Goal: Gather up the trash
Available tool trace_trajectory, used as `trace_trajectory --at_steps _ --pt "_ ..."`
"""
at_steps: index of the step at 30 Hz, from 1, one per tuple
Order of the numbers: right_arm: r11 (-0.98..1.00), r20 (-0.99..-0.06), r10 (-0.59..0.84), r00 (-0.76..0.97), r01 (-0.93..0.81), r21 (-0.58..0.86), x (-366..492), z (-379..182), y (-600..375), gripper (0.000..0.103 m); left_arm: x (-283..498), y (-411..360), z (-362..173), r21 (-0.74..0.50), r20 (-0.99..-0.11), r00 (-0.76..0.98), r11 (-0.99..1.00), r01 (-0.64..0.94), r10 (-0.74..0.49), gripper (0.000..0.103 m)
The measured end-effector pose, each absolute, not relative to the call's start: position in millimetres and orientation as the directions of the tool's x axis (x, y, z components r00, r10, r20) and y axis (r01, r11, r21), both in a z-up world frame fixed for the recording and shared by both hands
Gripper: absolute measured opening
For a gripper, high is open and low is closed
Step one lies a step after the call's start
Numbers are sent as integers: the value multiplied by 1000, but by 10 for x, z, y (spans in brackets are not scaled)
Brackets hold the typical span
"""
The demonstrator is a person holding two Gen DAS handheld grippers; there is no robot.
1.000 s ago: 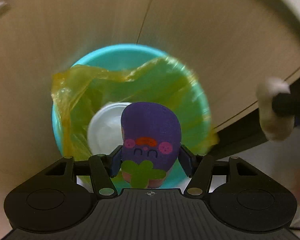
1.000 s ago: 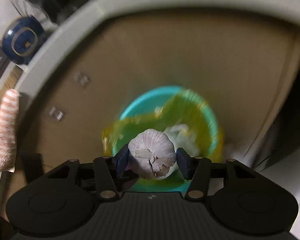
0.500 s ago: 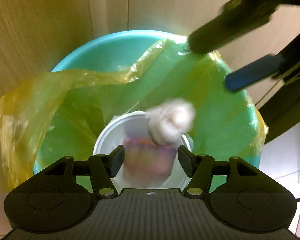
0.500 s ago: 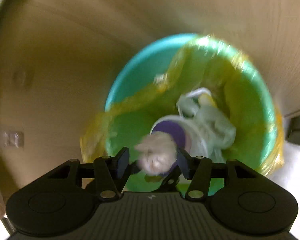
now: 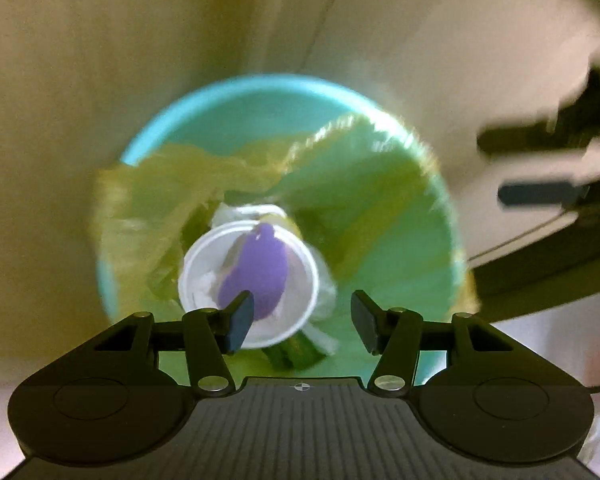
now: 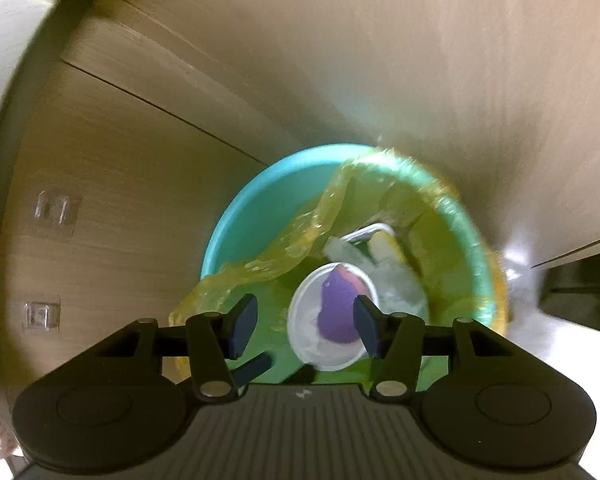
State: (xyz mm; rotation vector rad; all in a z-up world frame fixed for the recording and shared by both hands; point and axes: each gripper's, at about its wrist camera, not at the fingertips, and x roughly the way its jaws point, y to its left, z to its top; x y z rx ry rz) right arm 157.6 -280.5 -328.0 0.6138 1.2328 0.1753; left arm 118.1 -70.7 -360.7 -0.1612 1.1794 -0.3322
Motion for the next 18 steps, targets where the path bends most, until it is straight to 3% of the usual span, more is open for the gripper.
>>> trace_trajectory --at_steps 6,14,17,18 --pt "837 -805 423 417 162 523 1210 -2573 -2976 54 842 -471 -2160 -369 -764 519 919 135 -383 59" --pt "877 -693 428 580 -83 473 747 -1278 -2861 54 374 -427 -545 -233 -569 789 965 117 -233 59" --pt "901 -605 421 676 -233 367 560 -809 -2660 54 159 -542 -192 -147 -462 872 984 103 -161 58" --pt "909 -572 409 711 -266 319 497 -668 -2598 57 98 -612 -136 -116 -439 889 989 87 -130 51"
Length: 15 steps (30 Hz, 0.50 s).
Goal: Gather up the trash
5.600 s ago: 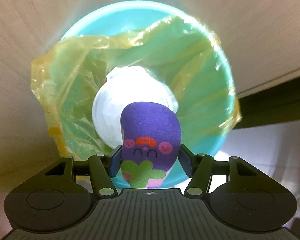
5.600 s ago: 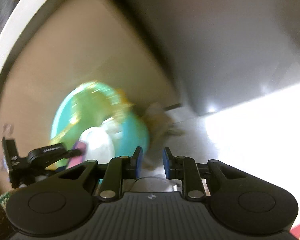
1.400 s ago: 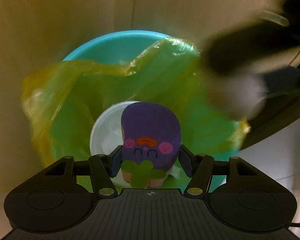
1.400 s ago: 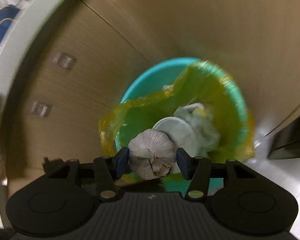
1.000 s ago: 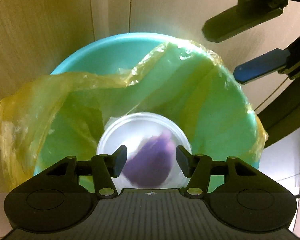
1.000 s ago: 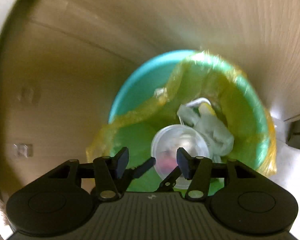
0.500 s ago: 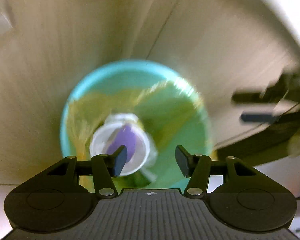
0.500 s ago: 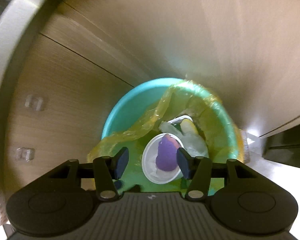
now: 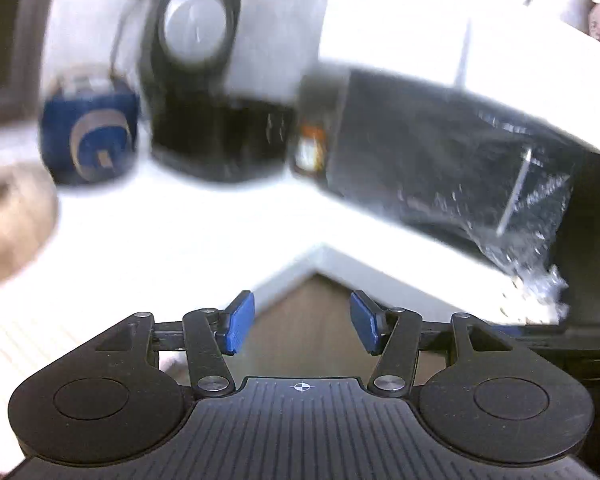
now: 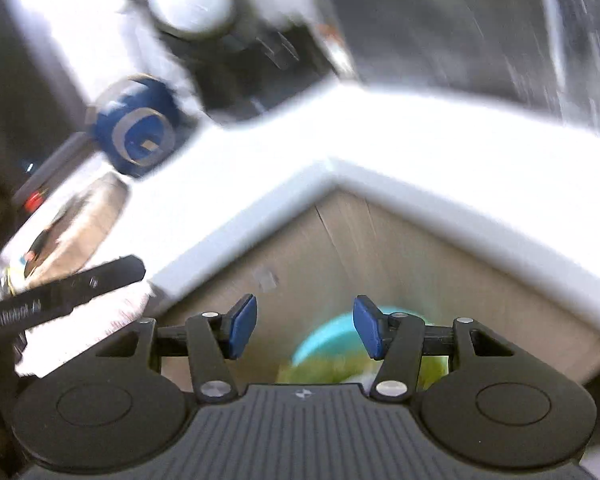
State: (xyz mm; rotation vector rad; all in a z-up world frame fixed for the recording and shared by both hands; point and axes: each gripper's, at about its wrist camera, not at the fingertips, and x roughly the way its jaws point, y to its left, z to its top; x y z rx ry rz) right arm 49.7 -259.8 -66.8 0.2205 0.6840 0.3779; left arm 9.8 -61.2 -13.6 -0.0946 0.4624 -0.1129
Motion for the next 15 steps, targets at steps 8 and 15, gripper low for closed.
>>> trace_trajectory --at_steps 8,15 --pt "921 -442 388 809 -319 224 277 -353 -2528 66 -249 -944 -80 -138 -409 902 987 88 -138 12" --pt "919 -441 395 806 -336 207 66 -357 -2536 66 -323 -1064 -201 -70 -507 862 996 -49 7 12"
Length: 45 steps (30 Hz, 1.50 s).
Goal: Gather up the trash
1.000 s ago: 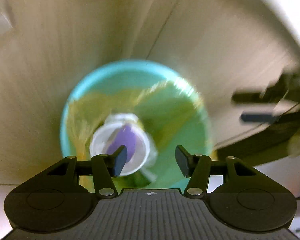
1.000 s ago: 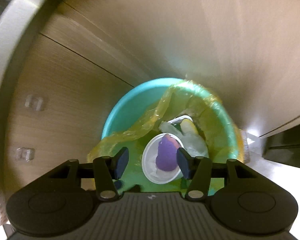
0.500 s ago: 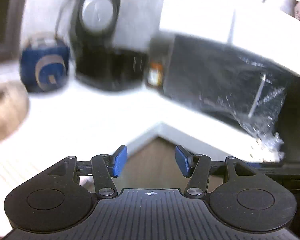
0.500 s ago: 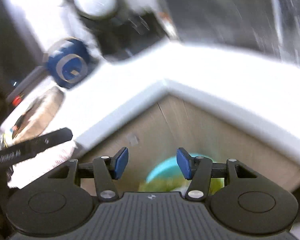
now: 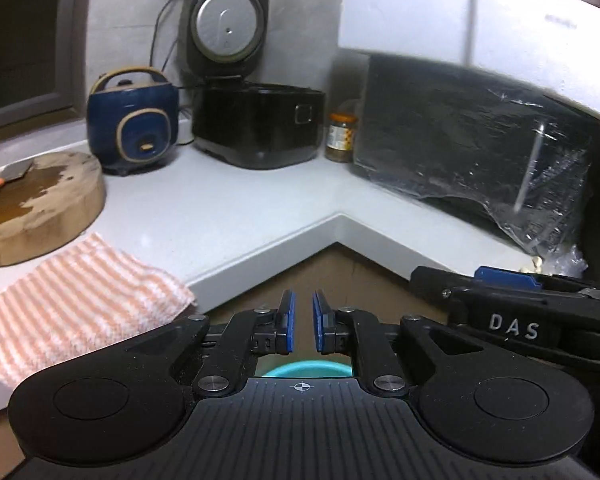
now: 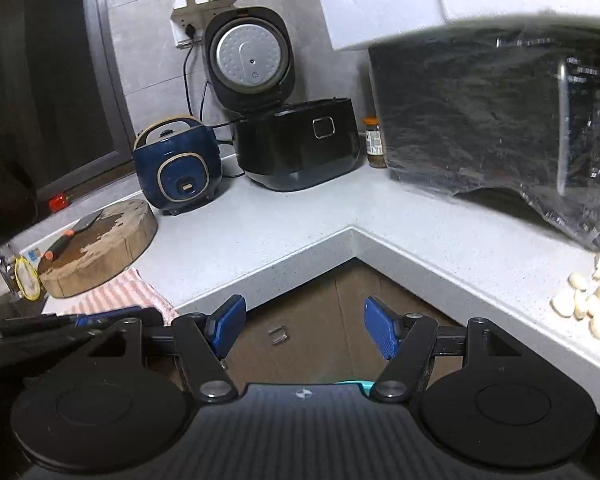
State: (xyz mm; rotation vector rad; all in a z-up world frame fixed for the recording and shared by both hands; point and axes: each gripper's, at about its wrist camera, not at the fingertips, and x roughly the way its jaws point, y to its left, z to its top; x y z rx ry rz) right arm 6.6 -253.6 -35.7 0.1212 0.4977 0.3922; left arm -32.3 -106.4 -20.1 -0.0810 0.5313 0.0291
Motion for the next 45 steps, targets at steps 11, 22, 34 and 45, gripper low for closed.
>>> trace_trajectory --at_steps 11,22,34,45 --pt "909 -460 415 785 -372 187 -55 -429 -2502 66 -392 -1099 -186 -58 -500 866 997 -43 8 12" --pt "903 -471 428 771 -379 201 -37 -459 -2508 66 -376 -1102 -187 -41 -501 866 999 -35 10 12" --pt "905 -484 425 765 -374 204 -31 -489 -2485 66 -407 -1069 -209 -50 -498 867 998 -24 -4 12" --pt "907 -482 420 769 -373 196 -13 -491 -2481 66 -385 -1046 -218 -53 -493 870 998 -14 -14 12"
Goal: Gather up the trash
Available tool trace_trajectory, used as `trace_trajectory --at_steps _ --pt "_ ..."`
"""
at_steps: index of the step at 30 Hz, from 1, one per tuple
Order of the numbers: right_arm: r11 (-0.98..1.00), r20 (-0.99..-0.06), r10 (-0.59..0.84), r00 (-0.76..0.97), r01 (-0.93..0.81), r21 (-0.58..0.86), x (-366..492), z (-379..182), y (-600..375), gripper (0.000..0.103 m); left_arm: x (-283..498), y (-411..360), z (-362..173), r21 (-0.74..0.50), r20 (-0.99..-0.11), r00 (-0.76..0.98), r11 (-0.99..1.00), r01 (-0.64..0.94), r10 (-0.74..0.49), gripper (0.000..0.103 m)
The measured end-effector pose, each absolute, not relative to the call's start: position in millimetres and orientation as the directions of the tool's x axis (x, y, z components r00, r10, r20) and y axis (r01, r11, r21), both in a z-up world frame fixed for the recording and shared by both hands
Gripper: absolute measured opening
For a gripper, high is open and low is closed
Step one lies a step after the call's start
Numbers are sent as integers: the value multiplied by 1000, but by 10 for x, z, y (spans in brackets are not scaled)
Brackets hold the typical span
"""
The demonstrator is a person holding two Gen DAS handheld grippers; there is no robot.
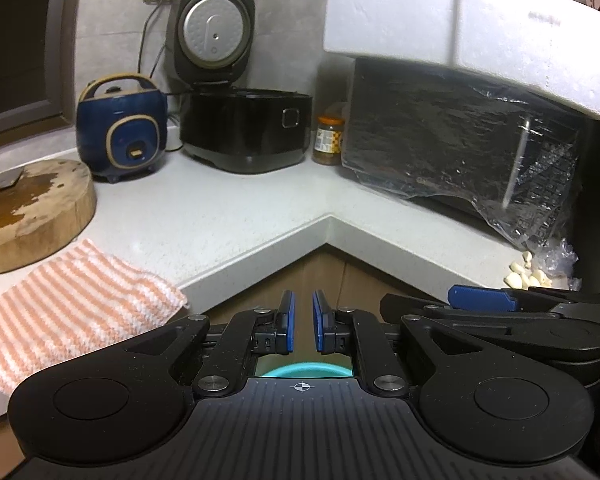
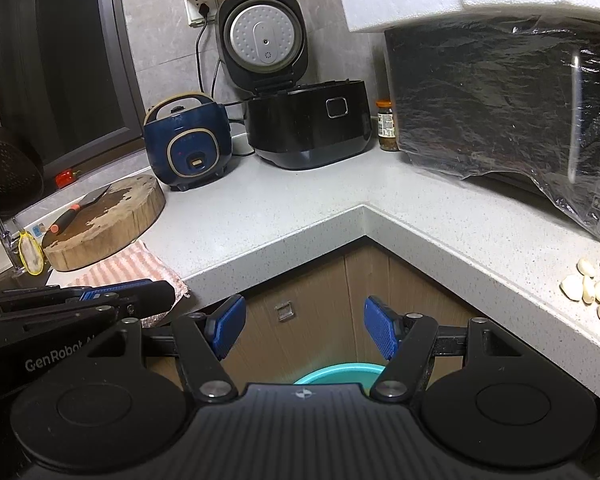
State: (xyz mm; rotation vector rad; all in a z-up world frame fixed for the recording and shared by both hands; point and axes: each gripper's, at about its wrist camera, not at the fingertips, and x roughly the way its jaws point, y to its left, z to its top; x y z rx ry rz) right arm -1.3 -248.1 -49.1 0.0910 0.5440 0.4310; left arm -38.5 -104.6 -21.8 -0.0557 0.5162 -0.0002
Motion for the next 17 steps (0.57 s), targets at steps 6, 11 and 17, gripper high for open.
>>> trace_trajectory --at_steps 6,11,17 --pt "910 -483 413 772 -365 195 23 -503 -2464 66 -344 -1020 -248 -43 -498 867 999 -17 -7 12" --pt "892 -471 451 758 -399 213 95 -545 -2441 66 -252 -924 -301 -31 -512 858 998 -45 23 12" --pt "863 -474 496 728 -475 172 312 -554 -2323 66 113 -685 -423 -32 -574 817 996 -80 47 13"
